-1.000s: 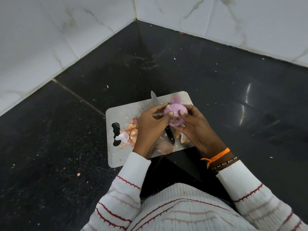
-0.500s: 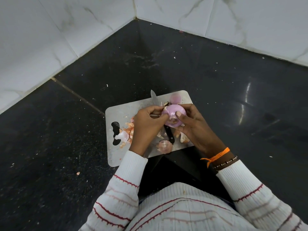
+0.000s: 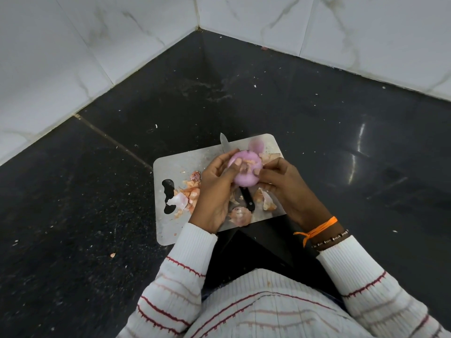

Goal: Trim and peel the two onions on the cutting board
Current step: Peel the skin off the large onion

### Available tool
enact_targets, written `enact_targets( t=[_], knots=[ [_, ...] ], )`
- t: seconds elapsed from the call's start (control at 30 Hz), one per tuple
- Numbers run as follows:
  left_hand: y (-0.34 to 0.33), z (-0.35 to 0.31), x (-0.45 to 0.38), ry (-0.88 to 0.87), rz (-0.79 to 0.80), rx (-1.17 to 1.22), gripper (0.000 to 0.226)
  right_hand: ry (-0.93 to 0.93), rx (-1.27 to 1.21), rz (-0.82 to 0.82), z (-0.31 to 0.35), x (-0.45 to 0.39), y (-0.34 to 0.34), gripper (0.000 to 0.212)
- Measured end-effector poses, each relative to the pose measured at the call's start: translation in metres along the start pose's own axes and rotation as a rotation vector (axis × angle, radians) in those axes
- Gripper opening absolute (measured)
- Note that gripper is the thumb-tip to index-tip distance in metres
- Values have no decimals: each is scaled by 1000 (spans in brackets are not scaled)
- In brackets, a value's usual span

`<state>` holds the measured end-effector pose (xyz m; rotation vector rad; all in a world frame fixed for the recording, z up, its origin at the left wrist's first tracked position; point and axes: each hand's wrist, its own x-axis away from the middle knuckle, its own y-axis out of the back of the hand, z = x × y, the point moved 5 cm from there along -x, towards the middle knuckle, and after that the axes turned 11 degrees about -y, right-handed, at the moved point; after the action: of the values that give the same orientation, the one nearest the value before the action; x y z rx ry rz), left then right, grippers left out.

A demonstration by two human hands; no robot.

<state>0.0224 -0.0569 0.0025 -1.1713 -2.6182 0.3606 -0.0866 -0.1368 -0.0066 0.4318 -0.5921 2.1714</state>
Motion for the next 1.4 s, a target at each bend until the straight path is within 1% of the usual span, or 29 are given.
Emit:
enact_targets(
  t=[0.07,0.17,0.2,0.3,0.4,0.5,0.57,0.67,0.77,0.83,0.93,0.97,1.0,1.07,1.1,1.13,1.17,1.2,1.23,1.27,1.3,1.33,1.4],
  knots=[
    [1,-2,-1,-33,68,-76,33,18,68,34,-1,2,-3,26],
    [3,-2,-2,-37,144,-128,53,66,112,68,5,6,-4,38],
    [4,-2,-2,-38,147,-138,56,107,173,48,8,7,-3,36],
    [7,-2,-3,-62,126,-190,57,328,405,-107,17,7,2,23],
    [8,-2,-1,-71,133,-219,57,508,508,-167,26,11,0,25],
    [5,-4,0,-95,147,-281,55,576,563,-183,28,11,-3,23],
    [3,-7,0,-120,157,-311,56,623,574,-226,28,11,-2,20],
    [2,-8,1,-143,160,-344,59,747,623,-277,31,15,-1,15],
    [1,-8,2,-164,129,-381,60,833,718,-272,34,18,-5,7],
    [1,-7,2,-157,118,-361,58,839,843,-296,32,17,-9,9],
    [-1,-6,2,-127,140,-289,50,813,1013,-382,26,12,-9,8],
    [-1,-5,2,-119,145,-277,48,800,1021,-395,26,12,-9,10],
    [-1,-4,2,-111,150,-270,46,785,1007,-399,26,13,-9,17],
    [-1,-2,3,-98,156,-250,43,763,969,-386,27,15,-13,36],
    [-1,-2,3,-91,157,-239,43,756,957,-375,27,15,-14,41],
    [0,-1,3,-83,157,-229,43,750,959,-368,26,15,-14,42],
    [1,0,3,-73,160,-207,45,744,969,-370,25,12,-12,37],
    [3,0,3,-62,165,-174,47,716,977,-393,23,8,-7,26],
    [5,-1,4,-50,178,-137,49,662,967,-431,22,3,1,15],
    [6,-2,4,-39,193,-107,52,584,953,-473,20,-4,11,9],
    [7,-3,3,-27,203,-90,54,534,939,-503,19,-8,20,8],
    [8,-4,2,-19,201,-87,54,528,912,-494,18,-10,24,9],
    [9,-4,0,-17,167,-110,55,558,739,-375,16,-8,21,15]
  ],
)
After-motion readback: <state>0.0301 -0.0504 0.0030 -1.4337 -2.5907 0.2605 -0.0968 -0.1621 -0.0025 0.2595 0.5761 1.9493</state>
